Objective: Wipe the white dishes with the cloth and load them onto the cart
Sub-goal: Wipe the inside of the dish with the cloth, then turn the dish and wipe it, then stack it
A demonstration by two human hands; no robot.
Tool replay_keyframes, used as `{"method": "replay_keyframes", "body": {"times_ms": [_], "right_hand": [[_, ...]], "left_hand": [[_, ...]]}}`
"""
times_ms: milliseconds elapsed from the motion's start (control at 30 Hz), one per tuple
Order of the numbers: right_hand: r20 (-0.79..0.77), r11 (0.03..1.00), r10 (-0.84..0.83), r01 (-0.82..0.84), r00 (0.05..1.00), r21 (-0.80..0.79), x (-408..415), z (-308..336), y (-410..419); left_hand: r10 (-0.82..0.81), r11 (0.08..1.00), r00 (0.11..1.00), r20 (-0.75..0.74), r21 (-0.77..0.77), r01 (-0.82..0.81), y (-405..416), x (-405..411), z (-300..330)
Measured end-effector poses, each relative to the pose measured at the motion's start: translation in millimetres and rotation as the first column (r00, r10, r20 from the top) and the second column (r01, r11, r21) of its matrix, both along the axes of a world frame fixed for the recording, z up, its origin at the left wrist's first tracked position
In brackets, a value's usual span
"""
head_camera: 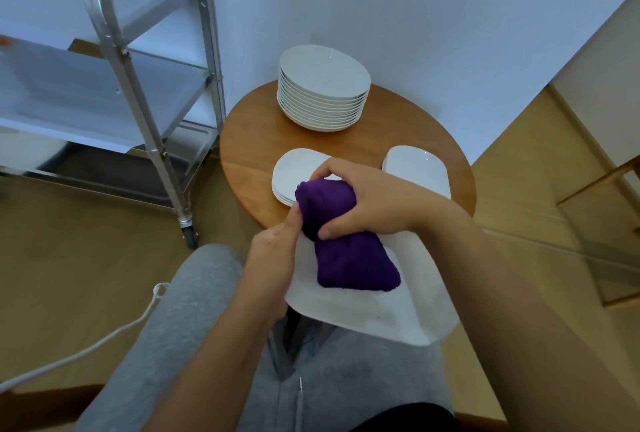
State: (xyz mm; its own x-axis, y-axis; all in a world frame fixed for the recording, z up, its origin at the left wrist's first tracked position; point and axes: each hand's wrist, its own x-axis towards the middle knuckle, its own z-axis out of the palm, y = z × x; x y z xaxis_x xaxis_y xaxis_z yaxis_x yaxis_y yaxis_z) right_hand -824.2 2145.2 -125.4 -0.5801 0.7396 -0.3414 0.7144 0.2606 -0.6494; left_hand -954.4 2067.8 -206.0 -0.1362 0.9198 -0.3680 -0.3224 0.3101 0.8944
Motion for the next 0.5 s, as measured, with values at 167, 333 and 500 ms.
{"method": "replay_keyframes", "body": {"times_ms": [167,333,500], "right_hand": [[-0.07,0.995,-0.06,0.054,0.996,-0.078,13.2,0.3,4.1],[-0.085,0.983,-0.172,0.165,0.981,-0.077,46.0,1.0,4.2],[-0.257,0.917,-0.397,0.373,0.881,-0.141,62.6,-14.9,-7.3]], "left_hand": [[0.009,1.0,1.0,-0.001,0.03,-0.009,-0.7,-4.8,3.8],[0.135,0.99,0.988,-0.074,0.039,-0.132,2.0,-26.0,7.7],[0.189,0.981,0.977,-0.095,0.055,-0.185,3.0,-29.7,12.9]]}}
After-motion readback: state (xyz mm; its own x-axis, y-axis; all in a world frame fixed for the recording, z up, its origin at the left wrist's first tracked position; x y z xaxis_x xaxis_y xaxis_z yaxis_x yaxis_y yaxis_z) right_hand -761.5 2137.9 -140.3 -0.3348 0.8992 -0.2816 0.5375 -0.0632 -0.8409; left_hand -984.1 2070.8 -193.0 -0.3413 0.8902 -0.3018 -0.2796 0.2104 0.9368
